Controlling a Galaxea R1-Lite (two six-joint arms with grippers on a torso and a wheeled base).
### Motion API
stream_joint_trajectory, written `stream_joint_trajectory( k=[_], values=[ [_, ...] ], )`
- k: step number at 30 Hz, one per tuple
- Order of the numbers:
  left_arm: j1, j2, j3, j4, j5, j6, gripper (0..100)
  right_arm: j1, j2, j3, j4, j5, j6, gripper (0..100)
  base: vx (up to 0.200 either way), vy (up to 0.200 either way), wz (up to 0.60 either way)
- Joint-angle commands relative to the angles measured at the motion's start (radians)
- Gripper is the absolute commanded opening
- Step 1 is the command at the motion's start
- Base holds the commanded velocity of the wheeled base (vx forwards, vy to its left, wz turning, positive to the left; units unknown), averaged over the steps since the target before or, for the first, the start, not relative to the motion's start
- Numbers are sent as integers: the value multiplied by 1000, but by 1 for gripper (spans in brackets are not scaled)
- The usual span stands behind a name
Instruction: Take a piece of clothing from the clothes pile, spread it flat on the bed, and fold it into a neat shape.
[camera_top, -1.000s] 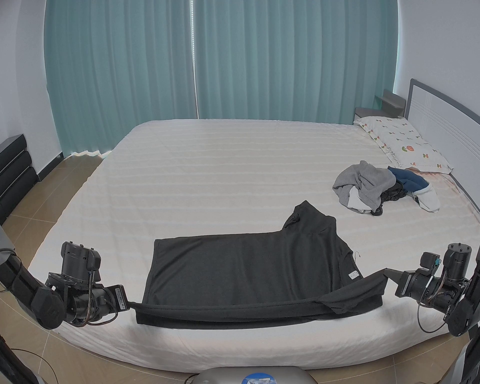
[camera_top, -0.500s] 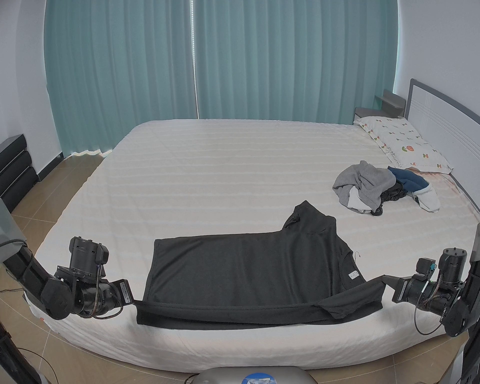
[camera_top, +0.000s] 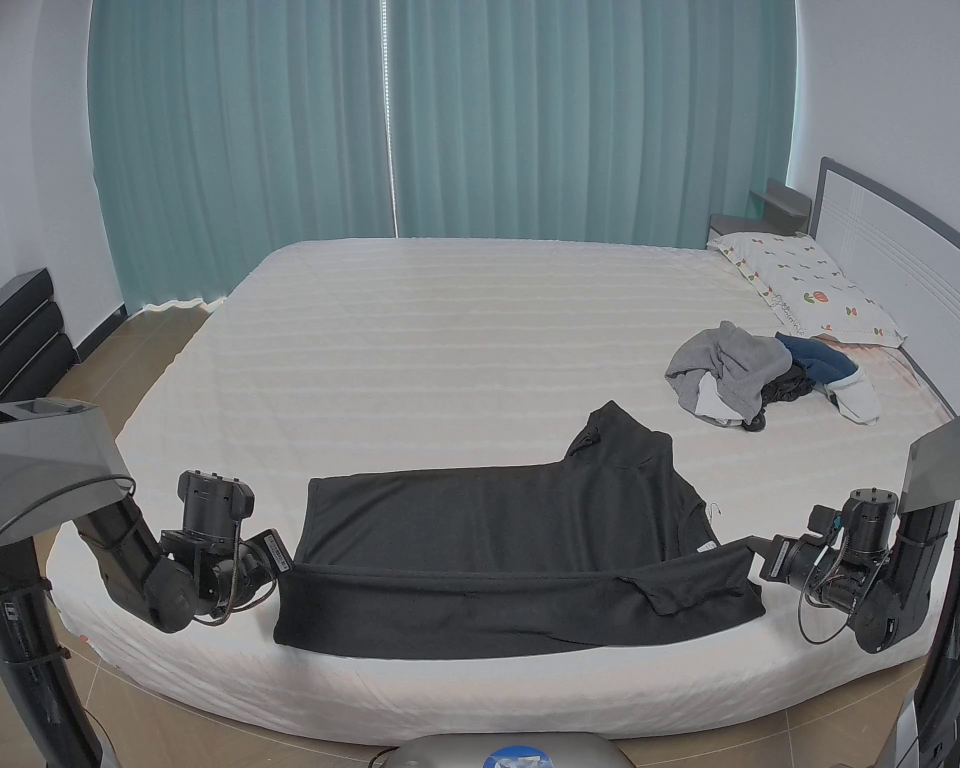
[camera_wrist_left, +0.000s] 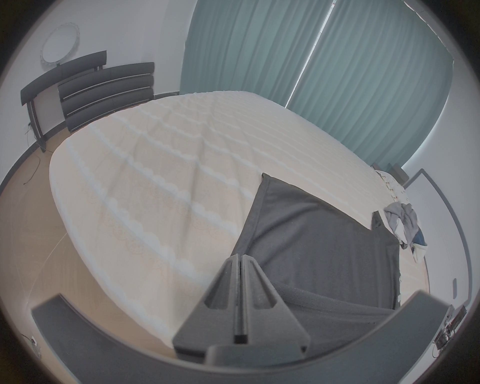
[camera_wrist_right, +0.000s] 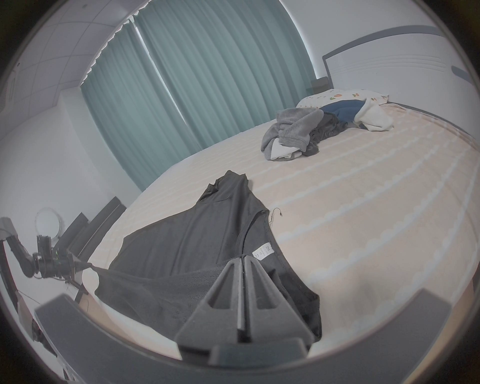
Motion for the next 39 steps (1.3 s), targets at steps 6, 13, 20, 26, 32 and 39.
stream_joint_trajectory(
  k=[6, 13, 20, 26, 32, 39],
  values=[
    [-2, 161, -59, -40, 22, -12, 0, 19, 114, -103, 0, -41, 38, 0, 0, 0, 0],
    [-3, 204, -99, -42, 22, -35, 0, 28, 152, -147, -1, -50, 67, 0, 0, 0, 0],
    [-3, 227, -128, -42, 22, -39, 0, 42, 216, -201, -1, -78, 83, 0, 0, 0, 0],
    [-3, 243, -145, -42, 20, -48, 0, 44, 226, -212, -1, -78, 84, 0, 0, 0, 0],
    [-3, 240, -143, -43, 16, -65, 100, 44, 229, -212, -21, -76, 126, 100, 0, 0, 0],
    [30, 189, -113, -57, 11, -67, 100, 5, 187, -212, -21, -67, 256, 100, 0, 0, 0]
  ],
)
